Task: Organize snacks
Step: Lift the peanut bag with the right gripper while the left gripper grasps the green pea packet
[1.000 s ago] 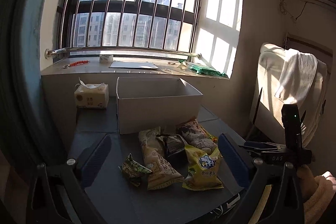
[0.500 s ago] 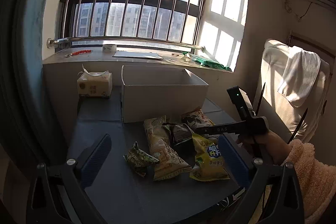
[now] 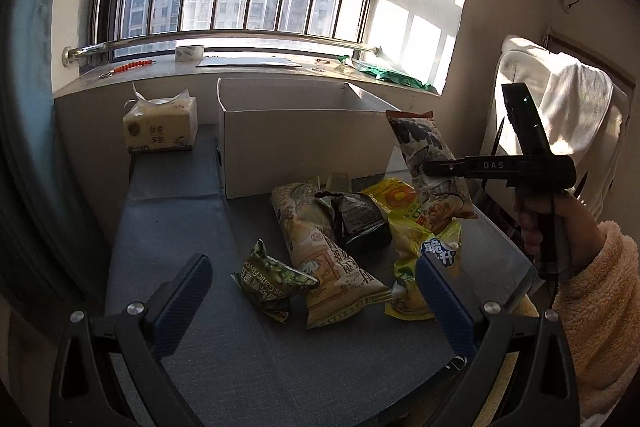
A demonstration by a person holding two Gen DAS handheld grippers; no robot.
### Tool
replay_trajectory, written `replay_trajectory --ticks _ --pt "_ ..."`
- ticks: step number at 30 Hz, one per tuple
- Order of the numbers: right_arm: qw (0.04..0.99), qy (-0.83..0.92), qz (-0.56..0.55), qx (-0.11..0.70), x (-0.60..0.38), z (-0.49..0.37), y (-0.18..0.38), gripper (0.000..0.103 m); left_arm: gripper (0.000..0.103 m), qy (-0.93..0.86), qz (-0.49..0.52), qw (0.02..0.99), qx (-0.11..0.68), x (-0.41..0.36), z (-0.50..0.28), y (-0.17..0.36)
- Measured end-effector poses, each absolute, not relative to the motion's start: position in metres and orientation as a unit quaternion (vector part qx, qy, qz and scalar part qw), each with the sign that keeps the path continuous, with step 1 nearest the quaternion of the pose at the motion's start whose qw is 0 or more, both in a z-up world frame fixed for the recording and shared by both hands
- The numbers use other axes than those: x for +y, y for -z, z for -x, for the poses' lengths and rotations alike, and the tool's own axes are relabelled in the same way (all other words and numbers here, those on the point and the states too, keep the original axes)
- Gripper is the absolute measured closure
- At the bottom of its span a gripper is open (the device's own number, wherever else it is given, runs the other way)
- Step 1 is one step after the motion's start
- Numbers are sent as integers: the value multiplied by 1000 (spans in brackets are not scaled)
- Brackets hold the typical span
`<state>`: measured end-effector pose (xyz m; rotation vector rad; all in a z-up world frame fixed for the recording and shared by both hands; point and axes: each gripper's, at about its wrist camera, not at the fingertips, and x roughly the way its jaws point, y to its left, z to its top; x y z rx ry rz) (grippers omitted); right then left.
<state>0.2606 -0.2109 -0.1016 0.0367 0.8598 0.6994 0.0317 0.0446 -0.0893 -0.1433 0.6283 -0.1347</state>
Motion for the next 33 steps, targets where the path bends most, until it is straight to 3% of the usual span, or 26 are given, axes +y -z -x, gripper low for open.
replay_trajectory --ticks 7,17,22,24,33 --pt "858 -363 -75 354 -255 -219 65 67 0 136 51 917 372 70 -78 127" --pt "839 -380 -107 375 -265 -181 87 66 0 228 -6 886 404 81 -112 154" --pt "830 -382 -120 387 -266 -179 101 66 20 268 -8 866 421 81 -120 160" --pt "829 -383 -119 389 -266 -177 103 66 48 278 1 868 412 81 -117 155" --pt "833 -384 -113 381 -261 -178 98 66 51 202 23 905 374 84 -91 127"
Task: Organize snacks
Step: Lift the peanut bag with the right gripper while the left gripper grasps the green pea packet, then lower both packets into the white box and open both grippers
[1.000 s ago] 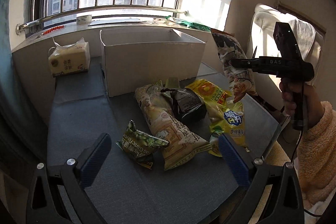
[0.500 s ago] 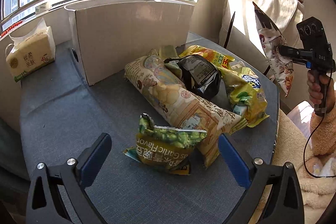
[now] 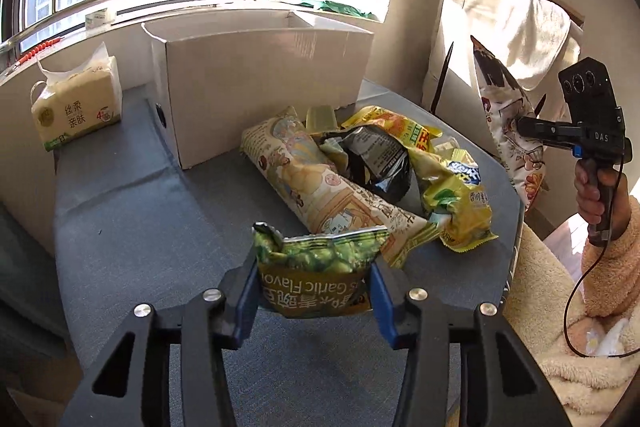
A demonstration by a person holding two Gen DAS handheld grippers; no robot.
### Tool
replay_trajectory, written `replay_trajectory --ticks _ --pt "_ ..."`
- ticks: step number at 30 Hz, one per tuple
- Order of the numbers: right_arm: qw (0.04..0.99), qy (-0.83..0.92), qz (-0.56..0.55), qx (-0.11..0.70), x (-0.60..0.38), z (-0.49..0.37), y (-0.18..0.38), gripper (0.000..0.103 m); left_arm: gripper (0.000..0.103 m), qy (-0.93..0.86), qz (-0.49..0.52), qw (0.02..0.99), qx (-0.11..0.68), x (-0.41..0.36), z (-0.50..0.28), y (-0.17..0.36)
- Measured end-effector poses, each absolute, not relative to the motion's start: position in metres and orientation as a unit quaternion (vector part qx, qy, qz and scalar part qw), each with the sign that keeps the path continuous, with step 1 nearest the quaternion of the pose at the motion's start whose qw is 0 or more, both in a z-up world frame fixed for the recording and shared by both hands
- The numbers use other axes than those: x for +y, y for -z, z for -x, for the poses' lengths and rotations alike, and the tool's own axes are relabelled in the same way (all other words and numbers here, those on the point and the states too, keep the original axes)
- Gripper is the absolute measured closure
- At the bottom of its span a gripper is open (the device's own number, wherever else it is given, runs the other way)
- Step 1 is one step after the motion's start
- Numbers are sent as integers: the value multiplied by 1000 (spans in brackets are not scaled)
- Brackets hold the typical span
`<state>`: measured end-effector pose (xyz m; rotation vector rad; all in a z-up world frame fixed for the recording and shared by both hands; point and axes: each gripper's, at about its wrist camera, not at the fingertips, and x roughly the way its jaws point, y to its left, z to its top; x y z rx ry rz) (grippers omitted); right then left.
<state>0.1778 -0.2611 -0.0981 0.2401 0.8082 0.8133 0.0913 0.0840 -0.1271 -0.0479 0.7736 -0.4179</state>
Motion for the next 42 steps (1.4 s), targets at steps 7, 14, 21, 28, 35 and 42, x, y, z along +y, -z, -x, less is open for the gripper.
replay_trajectory --ticks 7,14,21,28,35,42 --pt "852 -375 -94 354 -231 -207 58 66 51 123 126 945 276 87 -101 47" --pt "863 -368 -61 341 -174 -308 3 66 51 78 183 955 221 93 -178 -17" --pt "878 -323 33 353 -119 -394 -15 66 51 34 183 944 272 103 -275 -12" --pt "898 -294 -12 325 -128 -418 -7 0 0 -3 173 939 299 109 -300 5" --pt "895 -296 -15 332 -142 -403 -1 0 0 6 110 953 282 96 -269 -8" --pt "887 -358 -36 289 -172 -342 -25 0 0 19 17 970 243 64 -198 -47"
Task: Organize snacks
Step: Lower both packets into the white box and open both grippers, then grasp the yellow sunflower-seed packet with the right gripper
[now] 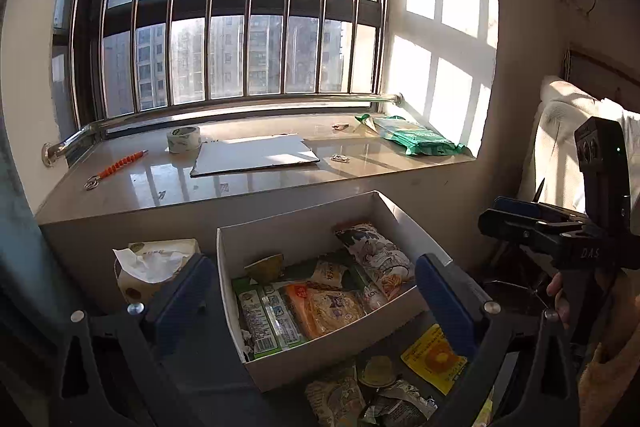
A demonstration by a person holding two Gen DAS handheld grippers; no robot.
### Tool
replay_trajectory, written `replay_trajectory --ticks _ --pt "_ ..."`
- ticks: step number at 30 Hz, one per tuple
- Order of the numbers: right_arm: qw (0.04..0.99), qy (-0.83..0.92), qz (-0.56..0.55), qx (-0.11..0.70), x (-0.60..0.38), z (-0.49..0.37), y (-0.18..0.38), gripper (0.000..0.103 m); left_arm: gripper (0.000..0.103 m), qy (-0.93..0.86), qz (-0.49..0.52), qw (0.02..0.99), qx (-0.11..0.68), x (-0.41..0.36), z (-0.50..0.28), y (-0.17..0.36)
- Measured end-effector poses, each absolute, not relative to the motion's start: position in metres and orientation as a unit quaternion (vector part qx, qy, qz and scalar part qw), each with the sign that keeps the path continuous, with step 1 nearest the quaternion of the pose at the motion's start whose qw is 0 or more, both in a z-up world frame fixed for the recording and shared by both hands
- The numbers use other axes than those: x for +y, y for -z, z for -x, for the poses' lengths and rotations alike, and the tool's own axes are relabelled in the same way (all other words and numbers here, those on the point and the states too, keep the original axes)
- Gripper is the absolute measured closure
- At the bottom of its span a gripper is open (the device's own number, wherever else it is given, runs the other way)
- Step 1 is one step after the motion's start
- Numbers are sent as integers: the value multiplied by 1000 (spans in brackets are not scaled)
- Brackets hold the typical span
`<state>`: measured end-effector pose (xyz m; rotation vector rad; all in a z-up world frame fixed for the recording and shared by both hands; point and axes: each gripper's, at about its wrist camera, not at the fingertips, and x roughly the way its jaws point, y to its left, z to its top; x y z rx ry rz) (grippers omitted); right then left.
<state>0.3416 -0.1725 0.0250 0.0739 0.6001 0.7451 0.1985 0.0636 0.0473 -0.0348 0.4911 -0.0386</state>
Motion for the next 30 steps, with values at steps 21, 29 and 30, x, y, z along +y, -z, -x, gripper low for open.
replay_trajectory --ticks 21,29,30 --pt "889 -375 -73 253 -259 -144 37 0 0 9 77 981 176 24 8 16" --pt "897 -335 -57 283 -275 -137 65 0 0 6 71 979 189 21 9 24" --pt "899 -330 -61 283 -276 -140 66 0 0 5 72 979 190 21 9 24"
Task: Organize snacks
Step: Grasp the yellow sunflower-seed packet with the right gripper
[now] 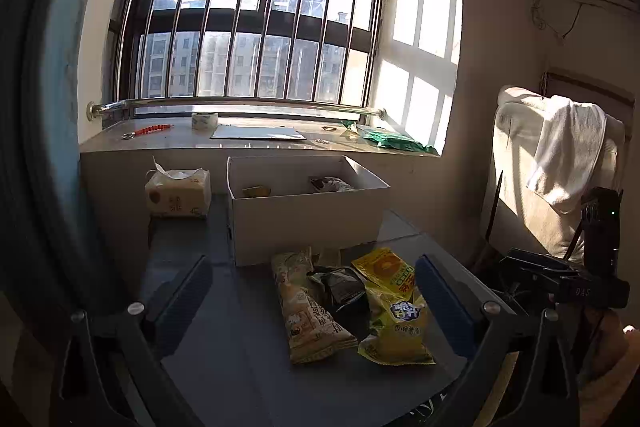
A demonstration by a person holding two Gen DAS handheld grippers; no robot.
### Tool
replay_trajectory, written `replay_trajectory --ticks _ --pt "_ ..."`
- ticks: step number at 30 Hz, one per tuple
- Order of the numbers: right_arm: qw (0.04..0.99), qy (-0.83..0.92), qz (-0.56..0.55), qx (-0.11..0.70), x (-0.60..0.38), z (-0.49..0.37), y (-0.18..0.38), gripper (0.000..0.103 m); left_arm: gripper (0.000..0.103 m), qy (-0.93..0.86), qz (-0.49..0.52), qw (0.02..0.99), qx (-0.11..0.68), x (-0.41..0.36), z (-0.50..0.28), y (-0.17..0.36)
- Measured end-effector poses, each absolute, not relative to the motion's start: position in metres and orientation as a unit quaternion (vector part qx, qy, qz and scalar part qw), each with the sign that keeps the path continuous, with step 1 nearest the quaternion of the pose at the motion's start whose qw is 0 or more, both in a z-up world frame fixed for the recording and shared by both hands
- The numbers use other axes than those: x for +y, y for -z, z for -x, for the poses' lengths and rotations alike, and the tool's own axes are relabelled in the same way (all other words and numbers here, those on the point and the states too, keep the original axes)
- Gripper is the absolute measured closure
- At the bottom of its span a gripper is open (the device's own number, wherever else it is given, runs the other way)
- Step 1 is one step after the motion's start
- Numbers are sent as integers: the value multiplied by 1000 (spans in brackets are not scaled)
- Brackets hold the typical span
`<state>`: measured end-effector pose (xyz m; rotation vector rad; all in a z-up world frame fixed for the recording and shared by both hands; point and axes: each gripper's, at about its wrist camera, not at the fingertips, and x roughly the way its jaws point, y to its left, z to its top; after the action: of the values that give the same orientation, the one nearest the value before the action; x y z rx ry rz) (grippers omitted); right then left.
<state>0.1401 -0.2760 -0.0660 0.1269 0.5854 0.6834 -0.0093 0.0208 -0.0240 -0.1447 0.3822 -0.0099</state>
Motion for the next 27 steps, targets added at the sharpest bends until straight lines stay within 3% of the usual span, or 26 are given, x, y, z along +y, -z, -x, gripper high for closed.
replay_trajectory --ticks 12,21,24,26,27 --pt "882 -308 17 355 -236 -175 101 0 0 -2 58 975 213 19 9 35" --pt "861 -266 153 404 -177 -257 129 0 0 -4 51 972 230 19 9 43" --pt "838 -283 141 445 -167 -286 145 0 0 -6 54 970 239 22 8 48" --pt "827 -290 137 462 -163 -297 154 6 0 -6 57 968 245 23 7 51" --pt "826 -284 148 465 -161 -301 158 18 0 -7 58 967 247 24 7 53"
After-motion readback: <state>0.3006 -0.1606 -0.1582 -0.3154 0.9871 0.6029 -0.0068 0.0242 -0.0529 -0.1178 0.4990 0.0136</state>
